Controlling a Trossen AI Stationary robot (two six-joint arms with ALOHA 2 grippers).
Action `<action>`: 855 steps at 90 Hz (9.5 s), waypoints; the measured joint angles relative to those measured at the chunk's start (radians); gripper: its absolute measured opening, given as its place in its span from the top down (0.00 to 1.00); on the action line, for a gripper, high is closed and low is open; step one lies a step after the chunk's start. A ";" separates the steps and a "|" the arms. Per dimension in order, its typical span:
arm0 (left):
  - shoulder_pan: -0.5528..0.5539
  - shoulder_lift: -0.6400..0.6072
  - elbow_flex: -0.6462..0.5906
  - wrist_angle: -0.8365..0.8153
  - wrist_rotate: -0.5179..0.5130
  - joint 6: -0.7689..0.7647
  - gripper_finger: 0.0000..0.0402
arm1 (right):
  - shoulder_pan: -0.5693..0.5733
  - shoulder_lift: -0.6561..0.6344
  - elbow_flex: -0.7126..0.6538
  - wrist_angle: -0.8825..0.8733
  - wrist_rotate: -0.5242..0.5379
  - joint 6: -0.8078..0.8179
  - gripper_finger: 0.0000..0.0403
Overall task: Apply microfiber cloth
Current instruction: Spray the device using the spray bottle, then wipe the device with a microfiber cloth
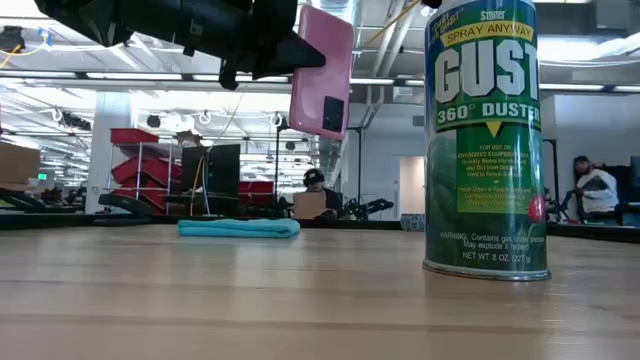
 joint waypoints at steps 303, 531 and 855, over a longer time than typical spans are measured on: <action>-0.143 -0.818 -0.402 -0.516 -0.105 0.124 0.99 | -0.512 -0.597 -0.802 0.853 -0.227 -0.233 1.00; 0.138 -1.042 -0.401 -0.794 0.075 0.047 0.99 | -0.554 0.452 -0.155 0.823 -0.211 -0.518 0.76; 0.142 -0.794 -0.401 -0.199 0.175 0.153 0.99 | -0.351 0.249 0.127 0.958 0.271 -0.565 1.00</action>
